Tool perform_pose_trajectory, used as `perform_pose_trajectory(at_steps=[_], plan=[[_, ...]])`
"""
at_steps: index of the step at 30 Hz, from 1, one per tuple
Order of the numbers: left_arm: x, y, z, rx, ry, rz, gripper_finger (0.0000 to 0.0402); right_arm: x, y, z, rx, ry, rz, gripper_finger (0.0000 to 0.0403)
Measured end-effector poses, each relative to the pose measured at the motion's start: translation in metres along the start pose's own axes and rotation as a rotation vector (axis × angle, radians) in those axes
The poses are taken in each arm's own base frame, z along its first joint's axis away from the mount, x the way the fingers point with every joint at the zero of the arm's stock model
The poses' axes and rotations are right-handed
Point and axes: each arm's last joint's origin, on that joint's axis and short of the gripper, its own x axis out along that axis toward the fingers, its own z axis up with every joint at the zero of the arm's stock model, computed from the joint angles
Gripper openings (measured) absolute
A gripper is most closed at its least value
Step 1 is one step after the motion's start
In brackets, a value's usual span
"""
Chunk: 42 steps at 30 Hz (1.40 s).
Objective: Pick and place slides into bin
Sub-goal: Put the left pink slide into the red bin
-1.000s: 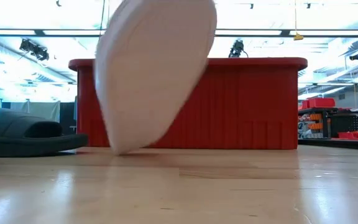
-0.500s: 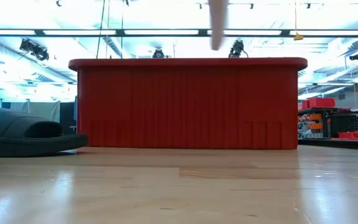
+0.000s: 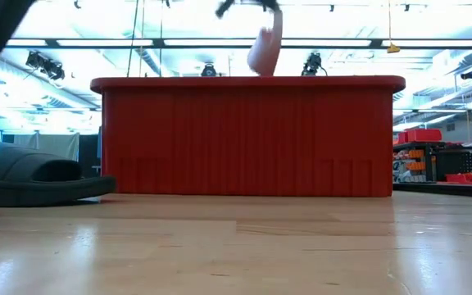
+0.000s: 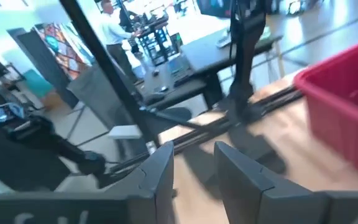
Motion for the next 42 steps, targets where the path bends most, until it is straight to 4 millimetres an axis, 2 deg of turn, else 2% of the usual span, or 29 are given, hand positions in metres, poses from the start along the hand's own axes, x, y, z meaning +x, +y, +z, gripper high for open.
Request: perform_pose_trajectory(at_steps=[4,6,11,15,17,20,25,29,32,35,42], plan=[[0.051,0.032,0.005,-0.041,0.046,0.064,0.001,-0.005,-0.019,0.017,-0.052,0.0,-0.044,0.0122],[0.077,0.039,-0.005,-0.056,0.113,0.084,0.0011,-0.009,-0.03,0.024,-0.045,-0.001,-0.081,0.0122],[0.136,0.042,-0.036,-0.117,0.225,0.02,0.0011,-0.021,-0.062,0.044,-0.093,-0.029,-0.2,0.0119],[0.165,0.035,-0.056,-0.144,0.216,0.006,0.001,-0.034,-0.089,0.063,-0.121,-0.034,-0.265,0.0119],[0.177,0.038,-0.066,-0.184,0.232,0.031,0.001,-0.041,-0.102,0.072,-0.125,-0.038,-0.29,0.0119],[0.19,0.044,-0.07,-0.232,0.228,0.038,0.0016,-0.053,-0.119,0.081,-0.135,-0.029,-0.309,0.0119],[0.215,0.058,-0.059,-0.252,0.071,-0.004,0.0019,-0.072,-0.141,0.091,-0.156,-0.011,-0.324,0.0119],[0.228,0.08,-0.041,-0.341,-0.032,-0.023,0.0032,-0.082,-0.152,0.094,-0.159,0.017,-0.313,0.0119],[0.231,0.096,-0.033,-0.404,-0.035,0.005,0.006,-0.084,-0.154,0.093,-0.161,0.058,-0.286,0.0119],[0.24,0.109,-0.036,-0.463,0.008,0.001,0.0098,-0.084,-0.154,0.092,-0.17,0.094,-0.269,0.0119],[0.266,0.13,-0.062,-0.471,0.085,0.086,0.0191,-0.082,-0.156,0.084,-0.194,0.133,-0.293,0.0119]])
